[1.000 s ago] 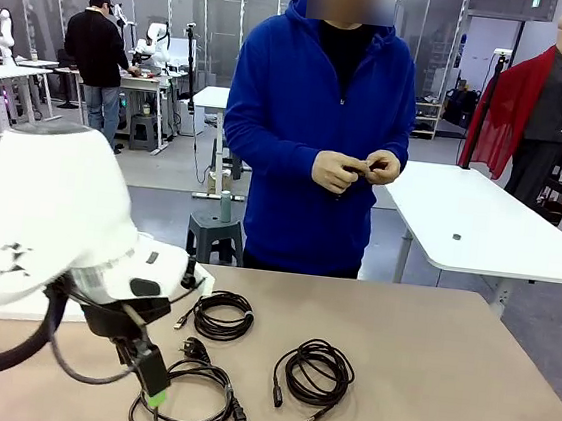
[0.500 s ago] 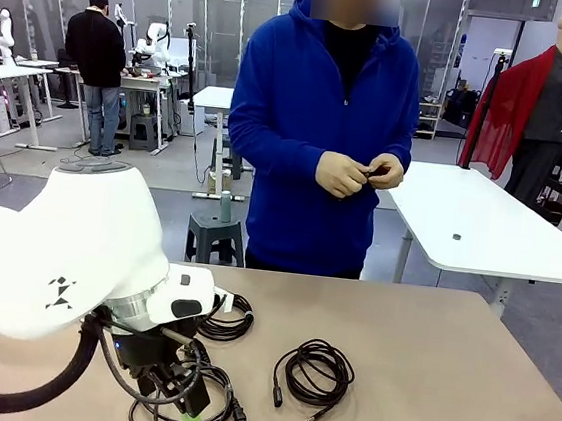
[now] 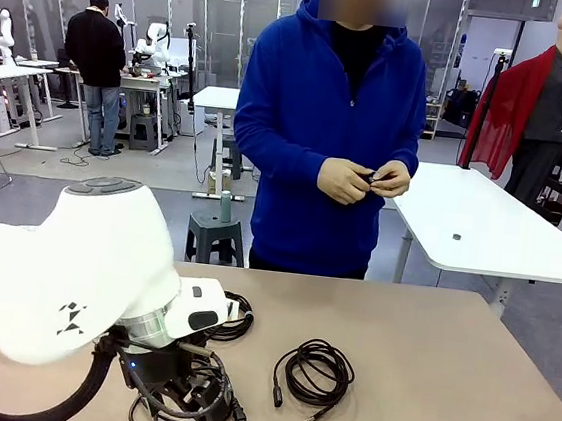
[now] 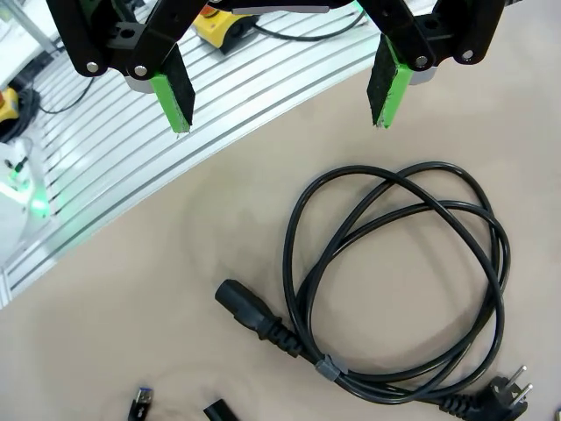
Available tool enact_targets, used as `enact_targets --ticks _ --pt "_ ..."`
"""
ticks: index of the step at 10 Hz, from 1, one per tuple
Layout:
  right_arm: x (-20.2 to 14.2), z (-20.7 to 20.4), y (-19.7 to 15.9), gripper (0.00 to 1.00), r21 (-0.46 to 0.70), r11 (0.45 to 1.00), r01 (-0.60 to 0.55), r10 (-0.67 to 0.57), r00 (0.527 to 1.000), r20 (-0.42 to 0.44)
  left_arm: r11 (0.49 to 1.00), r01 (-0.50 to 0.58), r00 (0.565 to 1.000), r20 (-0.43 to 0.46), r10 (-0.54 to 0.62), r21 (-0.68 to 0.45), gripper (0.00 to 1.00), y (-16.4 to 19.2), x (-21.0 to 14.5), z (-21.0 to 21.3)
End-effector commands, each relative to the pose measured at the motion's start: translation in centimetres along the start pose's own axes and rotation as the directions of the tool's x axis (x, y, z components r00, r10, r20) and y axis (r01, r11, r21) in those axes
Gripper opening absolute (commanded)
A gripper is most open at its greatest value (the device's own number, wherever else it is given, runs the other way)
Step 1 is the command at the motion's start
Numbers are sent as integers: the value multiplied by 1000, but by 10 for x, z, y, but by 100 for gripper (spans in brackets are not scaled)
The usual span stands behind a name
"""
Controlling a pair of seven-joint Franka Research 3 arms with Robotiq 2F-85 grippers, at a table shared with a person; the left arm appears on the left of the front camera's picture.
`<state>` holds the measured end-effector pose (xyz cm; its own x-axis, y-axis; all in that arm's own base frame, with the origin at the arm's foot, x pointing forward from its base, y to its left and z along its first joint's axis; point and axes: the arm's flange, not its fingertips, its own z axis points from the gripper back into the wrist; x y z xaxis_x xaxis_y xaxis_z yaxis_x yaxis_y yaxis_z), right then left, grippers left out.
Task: Organize and store the cables.
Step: Place the Power Cable into the Organizing box.
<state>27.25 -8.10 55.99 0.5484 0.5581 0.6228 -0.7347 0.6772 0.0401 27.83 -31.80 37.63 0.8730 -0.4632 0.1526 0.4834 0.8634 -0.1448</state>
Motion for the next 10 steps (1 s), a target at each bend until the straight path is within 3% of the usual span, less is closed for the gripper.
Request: enact_targets --ticks 1,10 --pt "1 -1 1 100 4 1000 -3 3 1000 -1 1000 -15 999 29 15 15 100 -4 13 -8" --pt "1 -1 1 100 4 1000 -3 3 1000 -1 1000 20 1000 3 -20 -5 100 2 74 -32"
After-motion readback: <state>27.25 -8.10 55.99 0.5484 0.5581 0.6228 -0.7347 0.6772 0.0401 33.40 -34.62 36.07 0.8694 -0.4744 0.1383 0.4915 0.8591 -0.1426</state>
